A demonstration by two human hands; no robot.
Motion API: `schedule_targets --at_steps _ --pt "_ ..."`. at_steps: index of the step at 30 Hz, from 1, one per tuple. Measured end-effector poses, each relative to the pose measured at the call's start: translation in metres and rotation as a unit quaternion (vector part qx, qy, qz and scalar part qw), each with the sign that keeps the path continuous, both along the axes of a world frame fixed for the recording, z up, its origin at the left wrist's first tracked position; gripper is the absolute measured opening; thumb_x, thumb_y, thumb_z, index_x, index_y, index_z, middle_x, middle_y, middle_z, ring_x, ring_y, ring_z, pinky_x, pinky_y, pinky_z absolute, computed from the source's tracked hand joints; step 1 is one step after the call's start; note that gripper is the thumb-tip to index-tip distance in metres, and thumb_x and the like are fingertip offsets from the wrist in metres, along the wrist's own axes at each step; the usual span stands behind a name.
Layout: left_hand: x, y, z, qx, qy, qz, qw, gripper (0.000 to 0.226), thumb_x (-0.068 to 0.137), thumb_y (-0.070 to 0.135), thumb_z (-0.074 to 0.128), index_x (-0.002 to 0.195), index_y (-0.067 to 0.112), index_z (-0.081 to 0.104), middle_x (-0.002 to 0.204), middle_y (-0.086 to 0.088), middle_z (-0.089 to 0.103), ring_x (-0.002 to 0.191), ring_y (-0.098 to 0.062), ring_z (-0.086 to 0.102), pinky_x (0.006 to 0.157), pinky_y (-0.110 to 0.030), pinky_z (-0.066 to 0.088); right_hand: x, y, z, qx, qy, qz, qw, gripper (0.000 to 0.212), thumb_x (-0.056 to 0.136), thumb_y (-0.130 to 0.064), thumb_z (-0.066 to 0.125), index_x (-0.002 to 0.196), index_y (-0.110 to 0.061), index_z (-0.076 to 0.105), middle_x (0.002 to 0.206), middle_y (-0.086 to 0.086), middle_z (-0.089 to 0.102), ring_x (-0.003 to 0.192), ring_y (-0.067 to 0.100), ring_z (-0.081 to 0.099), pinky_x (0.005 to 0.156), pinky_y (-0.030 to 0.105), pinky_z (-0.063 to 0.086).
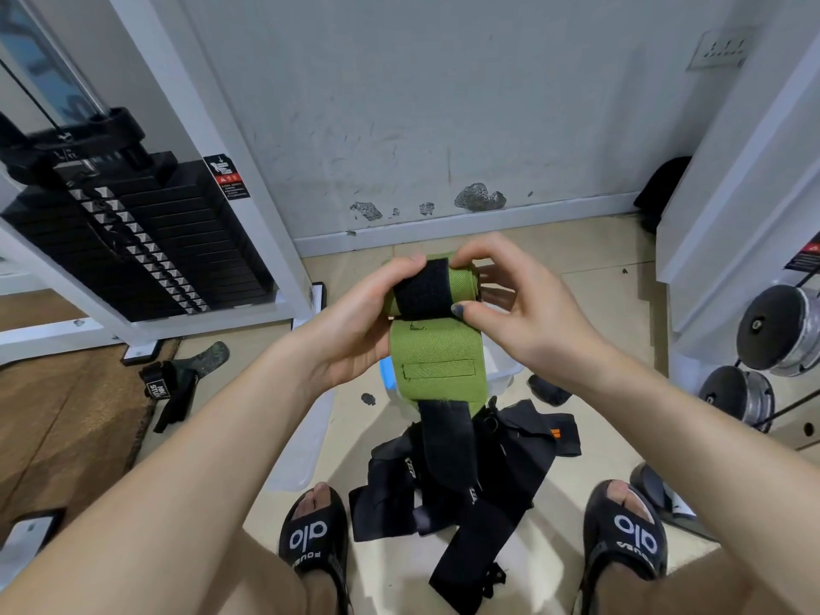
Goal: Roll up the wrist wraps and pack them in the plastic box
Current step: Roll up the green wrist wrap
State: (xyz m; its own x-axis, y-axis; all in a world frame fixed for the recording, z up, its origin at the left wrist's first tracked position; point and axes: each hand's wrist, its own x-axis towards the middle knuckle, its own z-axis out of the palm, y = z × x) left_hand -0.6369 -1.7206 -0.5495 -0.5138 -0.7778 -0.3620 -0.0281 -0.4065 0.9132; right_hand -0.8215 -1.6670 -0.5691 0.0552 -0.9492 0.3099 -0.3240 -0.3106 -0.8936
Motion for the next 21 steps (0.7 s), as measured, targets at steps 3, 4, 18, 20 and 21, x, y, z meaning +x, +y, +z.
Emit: schedule_targets --at_steps 3,4,18,20,21 --pt "0.004 -0.002 0.001 -0.008 -0.005 -0.013 1.0 0.034 0.107 0.034 0.046 0.117 0.014 0.071 0.107 -0.009 0.078 0.09 -0.02 0.076 0.074 -0.028 0.061 0.001 -0.001 0.002 0.032 -0.04 0.008 0.999 0.042 0.08 0.01 0.071 0.102 -0.024 0.059 0.105 -0.011 0.062 0.102 0.024 0.065 0.094 0.042 0.057" --pt "0.004 -0.001 0.001 -0.013 -0.01 -0.018 1.0 0.032 0.107 0.033 0.047 0.115 0.015 0.072 0.105 -0.008 0.078 0.089 -0.019 0.076 0.073 -0.027 0.061 0.001 -0.001 0.003 0.051 -0.06 0.012 0.997 0.041 0.078 0.011 0.072 0.1 -0.021 0.059 0.103 -0.01 0.061 0.1 0.023 0.064 0.092 0.04 0.058" --pt "0.012 -0.006 -0.004 -0.068 0.001 -0.002 0.998 0.042 0.081 0.014 0.079 0.115 0.026 0.057 0.102 -0.001 0.073 0.091 -0.019 0.071 0.077 -0.031 0.06 0.001 -0.002 0.006 0.208 -0.237 0.019 0.949 0.041 0.089 0.003 0.072 0.127 -0.008 0.06 0.126 0.023 0.066 0.117 0.034 0.067 0.099 0.05 0.057" --pt "0.01 -0.003 -0.005 -0.049 -0.004 -0.005 0.999 0.047 0.078 0.031 0.084 0.116 0.028 0.055 0.104 -0.002 0.073 0.093 -0.019 0.072 0.077 -0.032 0.061 0.003 -0.001 0.006 0.186 -0.21 0.019 0.96 0.044 0.085 0.004 0.076 0.123 -0.012 0.063 0.124 0.016 0.068 0.116 0.032 0.068 0.098 0.047 0.058" --pt "0.009 -0.002 -0.005 -0.04 -0.01 -0.005 0.999 0.05 0.081 0.042 0.082 0.119 0.026 0.054 0.111 -0.004 0.073 0.098 -0.02 0.073 0.08 -0.034 0.062 0.003 0.0 0.006 0.174 -0.194 0.018 0.965 0.047 0.08 0.002 0.08 0.121 -0.016 0.064 0.123 0.012 0.068 0.114 0.03 0.069 0.1 0.044 0.057"
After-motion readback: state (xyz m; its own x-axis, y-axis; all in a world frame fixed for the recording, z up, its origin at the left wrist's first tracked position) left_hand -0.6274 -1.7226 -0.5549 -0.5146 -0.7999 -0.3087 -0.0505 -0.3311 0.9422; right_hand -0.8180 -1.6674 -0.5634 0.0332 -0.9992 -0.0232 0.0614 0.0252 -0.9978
